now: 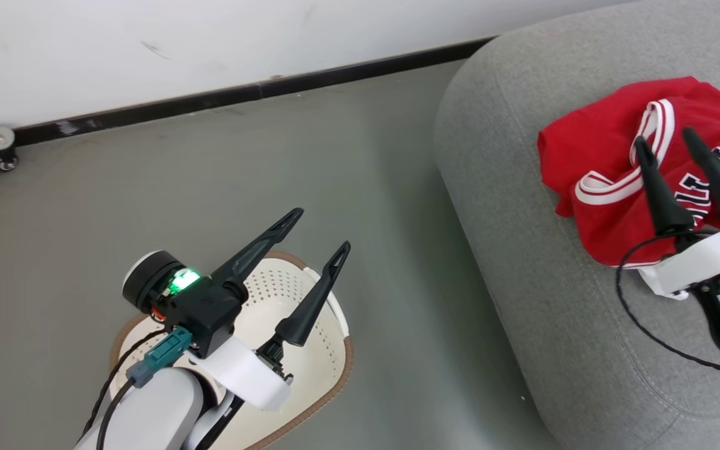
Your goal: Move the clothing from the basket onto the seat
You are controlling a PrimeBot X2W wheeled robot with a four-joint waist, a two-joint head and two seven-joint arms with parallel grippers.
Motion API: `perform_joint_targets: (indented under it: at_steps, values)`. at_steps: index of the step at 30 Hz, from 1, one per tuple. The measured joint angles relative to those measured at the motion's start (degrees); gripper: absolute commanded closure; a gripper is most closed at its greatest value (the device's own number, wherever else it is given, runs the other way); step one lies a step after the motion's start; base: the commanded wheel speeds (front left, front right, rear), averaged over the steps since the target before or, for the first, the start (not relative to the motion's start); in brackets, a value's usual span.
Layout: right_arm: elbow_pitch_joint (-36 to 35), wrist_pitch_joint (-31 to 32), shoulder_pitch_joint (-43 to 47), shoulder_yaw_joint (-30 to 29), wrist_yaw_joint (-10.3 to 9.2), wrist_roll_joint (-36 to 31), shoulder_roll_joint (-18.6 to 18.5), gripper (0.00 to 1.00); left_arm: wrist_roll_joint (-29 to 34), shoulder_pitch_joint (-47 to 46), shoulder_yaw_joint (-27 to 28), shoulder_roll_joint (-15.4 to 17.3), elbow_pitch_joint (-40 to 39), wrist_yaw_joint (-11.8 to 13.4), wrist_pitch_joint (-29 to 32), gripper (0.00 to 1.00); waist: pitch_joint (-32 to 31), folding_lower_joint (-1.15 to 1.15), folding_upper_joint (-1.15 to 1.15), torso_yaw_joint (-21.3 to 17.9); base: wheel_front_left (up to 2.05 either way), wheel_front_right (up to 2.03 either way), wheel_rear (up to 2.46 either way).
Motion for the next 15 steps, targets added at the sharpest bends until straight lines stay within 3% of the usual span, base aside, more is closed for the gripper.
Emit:
perform_joint_targets:
  at_steps: [15]
  values:
    - [-3.01,-2.30,-0.82,2.13,0.00,-6.15,4.25,0.00,-2.15,5.80,5.69,-0.73,1.37,4.41,-0.07,0.00,-3.81,0.00,0.00,5.09,0.00,0.00,0.00]
